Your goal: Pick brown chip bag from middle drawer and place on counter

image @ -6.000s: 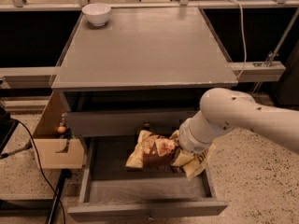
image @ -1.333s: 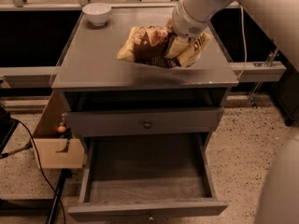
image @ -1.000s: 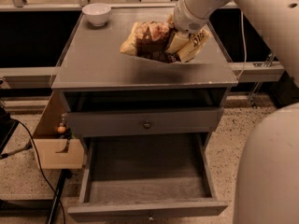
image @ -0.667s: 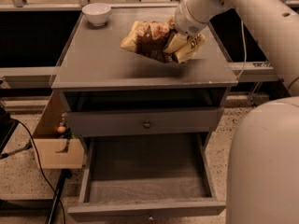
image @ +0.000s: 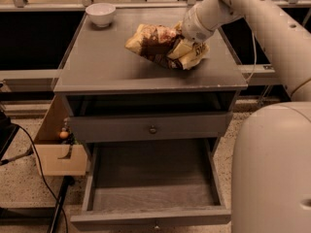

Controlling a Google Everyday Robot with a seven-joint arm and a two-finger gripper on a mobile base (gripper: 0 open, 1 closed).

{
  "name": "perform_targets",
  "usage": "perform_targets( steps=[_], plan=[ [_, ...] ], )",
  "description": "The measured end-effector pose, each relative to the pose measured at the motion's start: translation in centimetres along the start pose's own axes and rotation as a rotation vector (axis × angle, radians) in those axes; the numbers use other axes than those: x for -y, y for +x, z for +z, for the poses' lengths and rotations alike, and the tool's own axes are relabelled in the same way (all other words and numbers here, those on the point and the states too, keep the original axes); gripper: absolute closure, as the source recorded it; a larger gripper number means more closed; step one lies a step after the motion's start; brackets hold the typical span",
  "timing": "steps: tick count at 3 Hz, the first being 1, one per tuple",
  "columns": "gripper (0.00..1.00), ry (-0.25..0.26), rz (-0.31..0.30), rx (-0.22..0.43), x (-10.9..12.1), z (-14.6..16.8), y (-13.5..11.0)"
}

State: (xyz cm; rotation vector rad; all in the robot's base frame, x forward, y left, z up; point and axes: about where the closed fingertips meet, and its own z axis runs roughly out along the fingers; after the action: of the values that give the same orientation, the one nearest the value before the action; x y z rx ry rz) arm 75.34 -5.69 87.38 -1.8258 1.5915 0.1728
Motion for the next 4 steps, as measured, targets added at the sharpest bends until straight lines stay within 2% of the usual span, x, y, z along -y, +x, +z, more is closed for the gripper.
perform_targets(
  steps=[1, 4],
  plan=[
    [0.83, -0.002, 0.002, 0.004, -0.02, 0.14, 0.00],
    [0.13, -0.003, 0.002, 0.004, -0.03, 0.15, 0.00]
  ],
)
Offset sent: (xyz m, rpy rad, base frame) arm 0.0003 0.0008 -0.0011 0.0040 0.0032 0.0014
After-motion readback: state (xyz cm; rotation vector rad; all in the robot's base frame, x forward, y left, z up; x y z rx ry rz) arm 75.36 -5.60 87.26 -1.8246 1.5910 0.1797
